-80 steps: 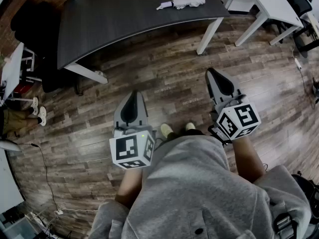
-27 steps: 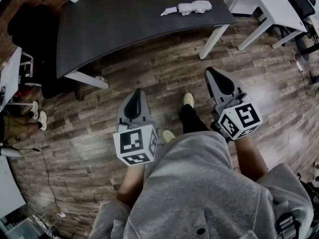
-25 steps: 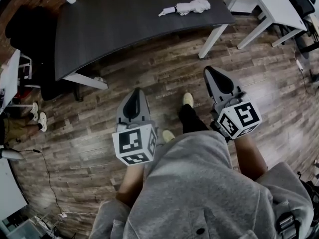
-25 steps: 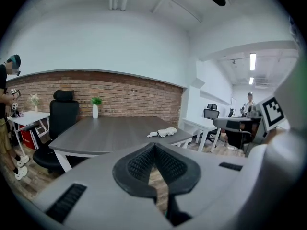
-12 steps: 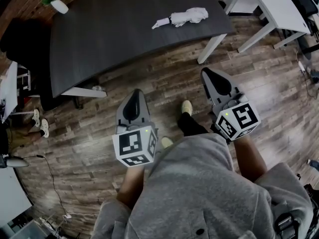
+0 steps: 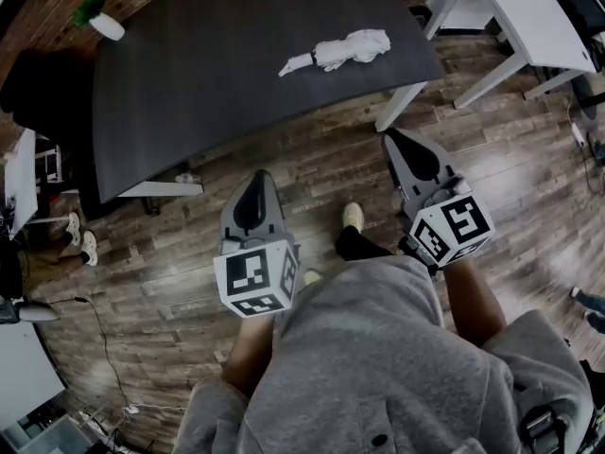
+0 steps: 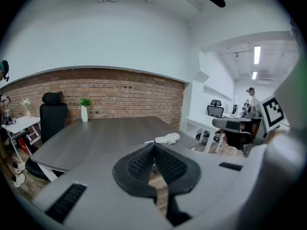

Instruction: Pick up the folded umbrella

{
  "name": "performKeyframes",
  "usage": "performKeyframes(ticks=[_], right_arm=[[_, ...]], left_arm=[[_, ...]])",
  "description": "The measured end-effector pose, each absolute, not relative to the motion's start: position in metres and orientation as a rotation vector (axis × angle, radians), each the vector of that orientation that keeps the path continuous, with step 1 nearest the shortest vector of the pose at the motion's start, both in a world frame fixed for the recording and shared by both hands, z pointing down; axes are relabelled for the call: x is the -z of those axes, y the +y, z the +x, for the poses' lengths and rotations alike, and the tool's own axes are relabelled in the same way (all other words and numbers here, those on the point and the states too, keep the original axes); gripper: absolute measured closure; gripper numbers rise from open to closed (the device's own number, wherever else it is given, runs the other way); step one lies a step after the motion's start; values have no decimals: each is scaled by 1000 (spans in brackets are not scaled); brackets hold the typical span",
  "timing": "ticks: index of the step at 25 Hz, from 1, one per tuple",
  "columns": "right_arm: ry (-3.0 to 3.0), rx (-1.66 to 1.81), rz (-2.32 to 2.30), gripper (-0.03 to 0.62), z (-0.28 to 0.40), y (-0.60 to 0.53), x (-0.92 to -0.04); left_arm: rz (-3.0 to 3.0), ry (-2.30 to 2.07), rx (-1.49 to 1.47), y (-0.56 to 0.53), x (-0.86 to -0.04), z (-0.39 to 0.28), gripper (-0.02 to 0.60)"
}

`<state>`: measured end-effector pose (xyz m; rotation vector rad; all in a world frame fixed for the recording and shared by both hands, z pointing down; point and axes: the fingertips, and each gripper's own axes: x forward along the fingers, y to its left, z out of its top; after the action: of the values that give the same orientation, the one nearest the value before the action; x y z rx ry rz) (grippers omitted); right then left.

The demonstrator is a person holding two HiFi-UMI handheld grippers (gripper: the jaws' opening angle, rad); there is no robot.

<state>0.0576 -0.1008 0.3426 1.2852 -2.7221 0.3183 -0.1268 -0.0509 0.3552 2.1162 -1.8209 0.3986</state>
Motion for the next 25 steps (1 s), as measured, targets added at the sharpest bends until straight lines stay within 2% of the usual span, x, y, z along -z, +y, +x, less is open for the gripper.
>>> performKeyframes(ticks=[14,25], right_arm=[[-2763,-322,1261,563,99,-155,-343],[-2784,-319,1226,563,106,-170,-345]], left_arm=[[2121,-1852,-412,-102,-353,-80,566],[2123,-1871,-422,-115,-350,-66,566]])
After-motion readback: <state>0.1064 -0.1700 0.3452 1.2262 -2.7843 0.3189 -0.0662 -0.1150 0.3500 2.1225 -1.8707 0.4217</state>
